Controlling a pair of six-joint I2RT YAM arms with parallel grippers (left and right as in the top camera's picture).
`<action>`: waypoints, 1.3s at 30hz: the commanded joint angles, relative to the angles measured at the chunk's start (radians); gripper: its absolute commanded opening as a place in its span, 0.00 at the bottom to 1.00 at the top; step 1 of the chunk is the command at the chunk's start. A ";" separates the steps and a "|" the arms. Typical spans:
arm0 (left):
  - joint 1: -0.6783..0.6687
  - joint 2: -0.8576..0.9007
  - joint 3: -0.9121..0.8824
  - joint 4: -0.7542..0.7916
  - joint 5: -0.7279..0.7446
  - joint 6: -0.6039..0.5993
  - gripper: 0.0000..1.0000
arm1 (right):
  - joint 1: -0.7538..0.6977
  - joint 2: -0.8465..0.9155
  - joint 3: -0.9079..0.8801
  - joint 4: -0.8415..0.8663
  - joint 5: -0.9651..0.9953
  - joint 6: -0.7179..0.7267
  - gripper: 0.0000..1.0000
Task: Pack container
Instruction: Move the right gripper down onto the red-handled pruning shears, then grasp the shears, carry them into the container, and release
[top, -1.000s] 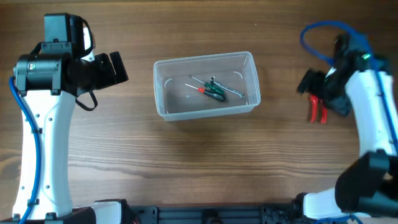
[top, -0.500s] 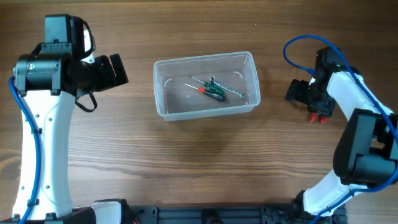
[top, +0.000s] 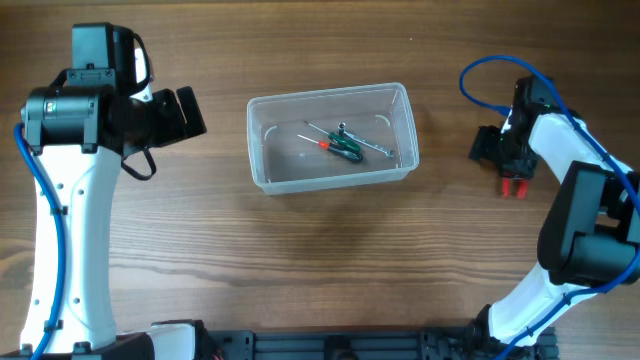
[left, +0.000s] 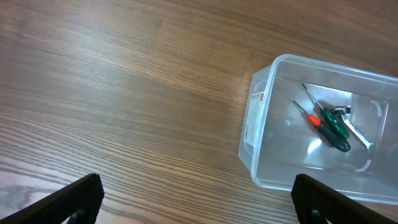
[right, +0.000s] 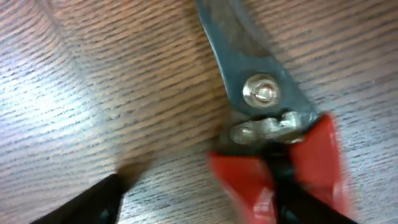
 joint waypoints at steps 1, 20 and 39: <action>-0.006 -0.009 0.011 0.000 0.005 0.005 1.00 | -0.005 0.069 -0.018 -0.003 -0.022 -0.002 0.48; -0.006 -0.009 0.011 -0.028 0.005 0.005 1.00 | -0.005 0.069 -0.018 -0.007 -0.024 -0.002 0.04; -0.006 -0.009 0.011 -0.026 0.005 0.005 1.00 | 0.206 -0.217 0.454 -0.338 -0.167 -0.562 0.04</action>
